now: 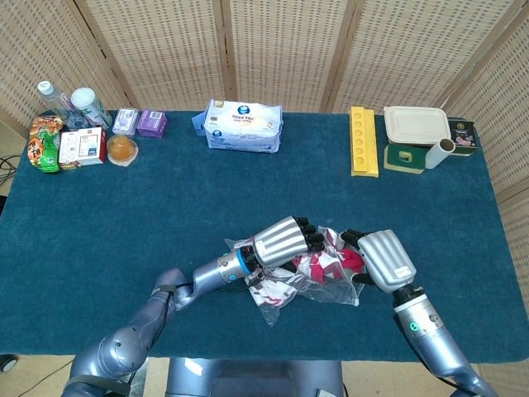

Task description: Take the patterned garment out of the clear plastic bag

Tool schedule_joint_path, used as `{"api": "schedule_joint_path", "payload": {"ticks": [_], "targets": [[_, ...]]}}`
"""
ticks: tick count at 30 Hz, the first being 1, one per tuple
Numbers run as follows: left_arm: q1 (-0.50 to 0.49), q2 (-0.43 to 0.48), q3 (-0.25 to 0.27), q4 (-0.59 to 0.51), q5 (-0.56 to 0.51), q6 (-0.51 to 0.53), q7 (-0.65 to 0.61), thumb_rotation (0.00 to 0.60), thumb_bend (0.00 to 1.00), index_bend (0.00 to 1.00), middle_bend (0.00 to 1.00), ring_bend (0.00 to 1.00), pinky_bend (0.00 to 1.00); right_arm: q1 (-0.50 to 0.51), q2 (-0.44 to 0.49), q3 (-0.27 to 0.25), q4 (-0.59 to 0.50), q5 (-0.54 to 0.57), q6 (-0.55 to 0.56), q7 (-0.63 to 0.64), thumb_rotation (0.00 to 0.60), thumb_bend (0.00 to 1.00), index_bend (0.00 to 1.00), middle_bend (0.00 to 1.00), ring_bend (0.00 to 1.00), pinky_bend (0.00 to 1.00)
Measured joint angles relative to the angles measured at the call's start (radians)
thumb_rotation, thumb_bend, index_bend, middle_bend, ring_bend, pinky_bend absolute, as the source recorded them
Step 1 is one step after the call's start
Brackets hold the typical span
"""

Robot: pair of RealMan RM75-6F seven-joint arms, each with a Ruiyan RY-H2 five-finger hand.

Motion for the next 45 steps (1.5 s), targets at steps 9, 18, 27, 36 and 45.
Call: {"api": "schedule_joint_path", "payload": {"ticks": [9, 18, 27, 36, 45], "targets": [[0.026, 0.025, -0.025, -0.068, -0.031, -0.041, -0.031, 0.6, 0.09, 0.29, 0.52, 0.46, 0.51, -0.001, -0.024, -0.005, 0.015, 0.01, 0.005, 0.006, 0.6, 0.45, 0.65, 0.56, 0.74, 0.74], [0.032, 0.055, -0.044, -0.131, -0.042, -0.055, -0.029, 0.6, 0.05, 0.15, 0.37, 0.3, 0.38, -0.008, -0.025, -0.005, 0.024, 0.013, 0.018, 0.015, 0.6, 0.45, 0.67, 0.58, 0.75, 0.75], [0.054, 0.148, -0.063, -0.302, -0.059, -0.085, -0.006, 0.6, 0.04, 0.1, 0.28, 0.22, 0.34, -0.013, -0.018, -0.015, 0.032, 0.006, 0.015, 0.028, 0.6, 0.45, 0.67, 0.59, 0.75, 0.75], [0.123, 0.411, -0.031, -0.615, -0.071, -0.172, 0.078, 0.6, 0.05, 0.25, 0.28, 0.19, 0.32, -0.005, -0.019, -0.02, 0.065, 0.011, -0.009, 0.039, 0.6, 0.45, 0.67, 0.59, 0.75, 0.75], [0.151, 0.59, 0.033, -0.753, -0.119, -0.47, 0.318, 0.6, 0.16, 0.36, 0.19, 0.08, 0.23, -0.001, -0.021, -0.024, 0.078, 0.004, -0.017, 0.054, 0.6, 0.45, 0.67, 0.59, 0.75, 0.75]]}}
